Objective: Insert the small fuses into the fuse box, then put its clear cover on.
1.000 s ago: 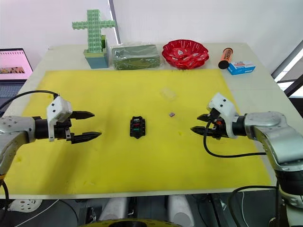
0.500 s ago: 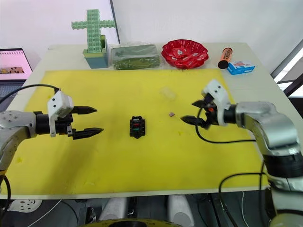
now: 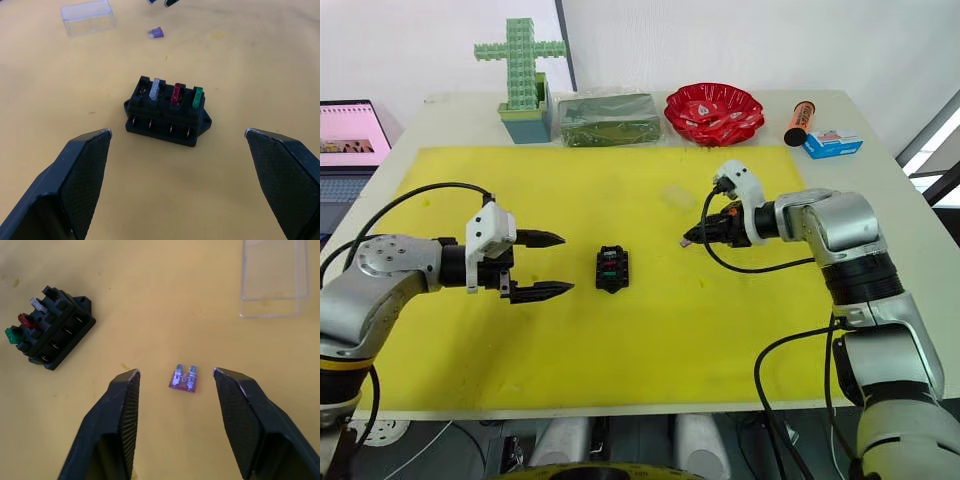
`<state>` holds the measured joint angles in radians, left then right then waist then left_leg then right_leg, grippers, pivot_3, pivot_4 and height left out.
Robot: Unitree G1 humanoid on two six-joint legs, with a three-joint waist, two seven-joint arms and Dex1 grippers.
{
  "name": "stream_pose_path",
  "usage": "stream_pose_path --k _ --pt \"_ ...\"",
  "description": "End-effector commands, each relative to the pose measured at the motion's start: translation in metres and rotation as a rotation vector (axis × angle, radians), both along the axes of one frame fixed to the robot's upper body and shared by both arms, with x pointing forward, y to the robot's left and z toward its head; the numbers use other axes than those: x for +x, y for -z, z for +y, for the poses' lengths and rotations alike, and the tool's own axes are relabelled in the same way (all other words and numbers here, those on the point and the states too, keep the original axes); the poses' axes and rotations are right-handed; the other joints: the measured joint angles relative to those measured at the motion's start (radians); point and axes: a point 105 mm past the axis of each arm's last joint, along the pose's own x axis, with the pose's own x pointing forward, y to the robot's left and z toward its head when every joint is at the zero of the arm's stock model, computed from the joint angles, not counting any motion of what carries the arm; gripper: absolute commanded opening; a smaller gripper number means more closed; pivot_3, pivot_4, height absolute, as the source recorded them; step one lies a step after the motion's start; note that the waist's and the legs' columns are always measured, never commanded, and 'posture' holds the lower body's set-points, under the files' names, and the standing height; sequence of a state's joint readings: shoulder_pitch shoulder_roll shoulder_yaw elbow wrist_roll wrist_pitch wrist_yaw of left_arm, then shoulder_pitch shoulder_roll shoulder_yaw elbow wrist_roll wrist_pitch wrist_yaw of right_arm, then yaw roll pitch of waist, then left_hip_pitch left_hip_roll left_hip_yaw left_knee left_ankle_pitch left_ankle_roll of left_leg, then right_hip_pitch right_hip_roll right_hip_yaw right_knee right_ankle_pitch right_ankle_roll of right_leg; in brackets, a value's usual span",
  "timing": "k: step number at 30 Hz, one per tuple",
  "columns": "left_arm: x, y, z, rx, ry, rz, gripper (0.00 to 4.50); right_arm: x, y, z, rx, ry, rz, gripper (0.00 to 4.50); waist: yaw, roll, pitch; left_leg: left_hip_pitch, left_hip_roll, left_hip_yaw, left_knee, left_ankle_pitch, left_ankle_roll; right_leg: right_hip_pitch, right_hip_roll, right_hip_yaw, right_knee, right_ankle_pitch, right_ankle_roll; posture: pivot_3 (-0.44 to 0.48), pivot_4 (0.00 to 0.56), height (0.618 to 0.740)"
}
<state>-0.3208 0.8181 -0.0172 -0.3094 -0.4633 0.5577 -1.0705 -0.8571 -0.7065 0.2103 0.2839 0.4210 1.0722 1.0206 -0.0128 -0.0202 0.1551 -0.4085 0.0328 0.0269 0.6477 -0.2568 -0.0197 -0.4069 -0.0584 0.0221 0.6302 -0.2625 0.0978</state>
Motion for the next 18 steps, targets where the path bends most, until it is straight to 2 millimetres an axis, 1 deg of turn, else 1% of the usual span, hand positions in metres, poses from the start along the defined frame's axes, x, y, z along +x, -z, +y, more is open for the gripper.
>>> stream_pose_path --k 1,4,7,10,18 --pt "-0.003 -0.004 -0.005 0.0 0.01 -0.043 4.5 0.005 -0.009 0.003 0.094 0.002 0.071 2.59 -0.001 0.0 0.0 0.0 0.0 0.0 0.0 0.0 0.0 0.0 0.0 0.0 0.0 0.0 0.0 0.0 0.15 0.74" --pt "-0.004 -0.003 -0.007 -0.008 0.01 -0.043 4.5 0.007 -0.009 0.004 0.157 0.002 0.153 2.59 -0.001 0.001 0.0 0.0 0.0 0.0 0.0 0.0 0.0 0.0 0.0 0.0 0.0 0.0 0.0 0.0 0.15 0.74" --pt "-0.006 -0.001 -0.008 -0.008 0.017 -0.045 4.5 0.008 -0.003 0.005 0.152 -0.009 0.196 2.59 -0.001 0.001 0.0 0.0 0.0 0.0 0.0 0.0 0.0 0.0 0.0 0.0 0.0 0.0 0.0 0.0 0.15 0.74" --pt "-0.008 -0.001 -0.01 -0.013 0.022 -0.05 4.5 0.01 -0.002 0.005 0.162 -0.009 0.22 2.59 0.001 0.001 0.0 0.0 0.0 0.0 0.0 0.0 0.0 0.0 0.0 0.0 0.0 0.0 0.0 0.0 0.15 0.74" --pt "-0.007 0.0 -0.013 -0.022 0.021 -0.065 4.5 0.021 0.008 0.004 0.111 -0.006 0.229 2.59 -0.002 0.001 0.0 0.0 0.0 0.0 0.0 0.0 0.0 0.0 0.0 0.0 0.001 0.0 0.0 0.0 0.15 0.74"
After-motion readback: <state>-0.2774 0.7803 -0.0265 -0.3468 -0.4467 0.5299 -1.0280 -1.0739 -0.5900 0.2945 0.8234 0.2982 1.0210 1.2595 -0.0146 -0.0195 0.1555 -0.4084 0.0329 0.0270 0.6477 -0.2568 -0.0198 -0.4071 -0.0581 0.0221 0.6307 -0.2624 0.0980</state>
